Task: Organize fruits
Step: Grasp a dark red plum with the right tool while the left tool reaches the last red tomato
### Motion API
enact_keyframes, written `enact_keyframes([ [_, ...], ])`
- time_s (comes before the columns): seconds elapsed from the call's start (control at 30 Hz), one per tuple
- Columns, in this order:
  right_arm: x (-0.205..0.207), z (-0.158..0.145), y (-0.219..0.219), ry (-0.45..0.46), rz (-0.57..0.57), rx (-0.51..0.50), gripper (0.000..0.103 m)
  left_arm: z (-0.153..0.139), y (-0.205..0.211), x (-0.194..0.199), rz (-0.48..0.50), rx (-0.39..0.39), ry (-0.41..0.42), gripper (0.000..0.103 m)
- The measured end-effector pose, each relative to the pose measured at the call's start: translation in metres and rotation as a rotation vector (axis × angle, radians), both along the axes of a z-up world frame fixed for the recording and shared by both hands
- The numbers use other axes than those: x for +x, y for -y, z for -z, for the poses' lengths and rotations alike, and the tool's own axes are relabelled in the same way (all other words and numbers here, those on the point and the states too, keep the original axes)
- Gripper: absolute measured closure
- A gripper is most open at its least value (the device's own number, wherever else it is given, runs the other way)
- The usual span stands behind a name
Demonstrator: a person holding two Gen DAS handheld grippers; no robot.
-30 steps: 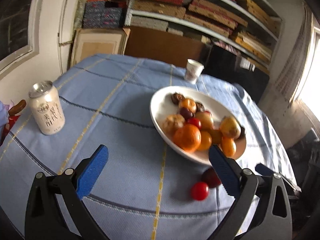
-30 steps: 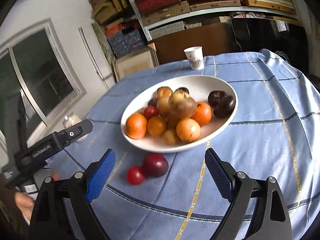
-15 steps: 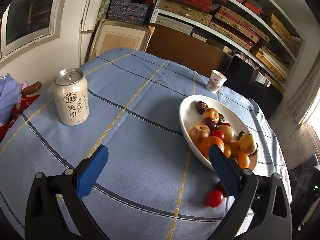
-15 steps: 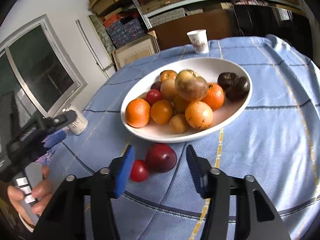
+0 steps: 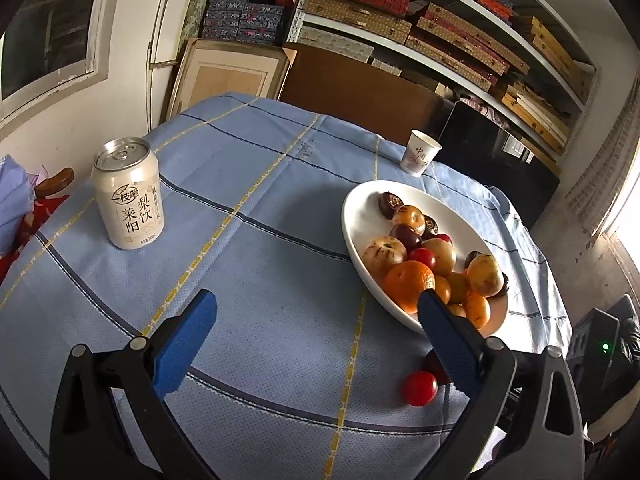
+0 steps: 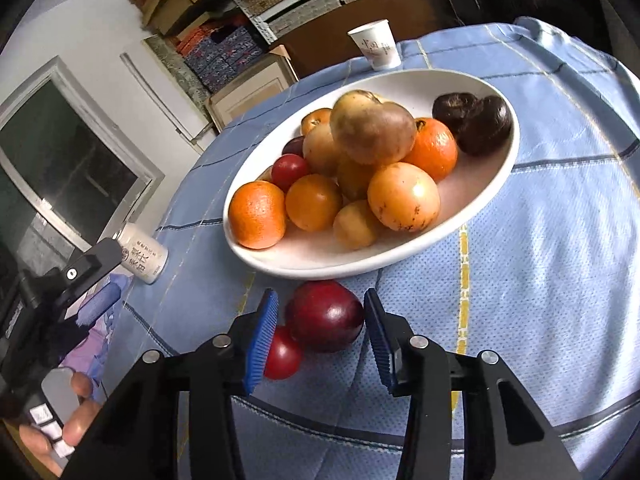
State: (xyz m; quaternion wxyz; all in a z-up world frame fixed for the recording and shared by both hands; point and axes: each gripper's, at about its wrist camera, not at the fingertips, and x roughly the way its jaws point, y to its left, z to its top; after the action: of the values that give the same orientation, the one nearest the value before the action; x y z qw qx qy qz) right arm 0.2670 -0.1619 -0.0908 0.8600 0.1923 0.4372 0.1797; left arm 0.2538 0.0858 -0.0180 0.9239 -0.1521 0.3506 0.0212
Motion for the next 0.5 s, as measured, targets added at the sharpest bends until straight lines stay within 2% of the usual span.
enact_keyframes([
  [0.27,0.004,0.000,-0.011,0.006,0.026,-0.046,0.057,0.002,0.005,0.003,0.012,0.020,-0.012,0.005],
  [0.37,0.003,-0.001,-0.017,0.014,0.022,-0.095,0.057,0.004,0.005,0.003,0.015,0.022,-0.019,0.005],
  [0.5,0.002,-0.002,-0.013,0.002,0.019,-0.092,0.063,0.007,0.006,0.006,0.015,0.031,-0.026,0.005],
])
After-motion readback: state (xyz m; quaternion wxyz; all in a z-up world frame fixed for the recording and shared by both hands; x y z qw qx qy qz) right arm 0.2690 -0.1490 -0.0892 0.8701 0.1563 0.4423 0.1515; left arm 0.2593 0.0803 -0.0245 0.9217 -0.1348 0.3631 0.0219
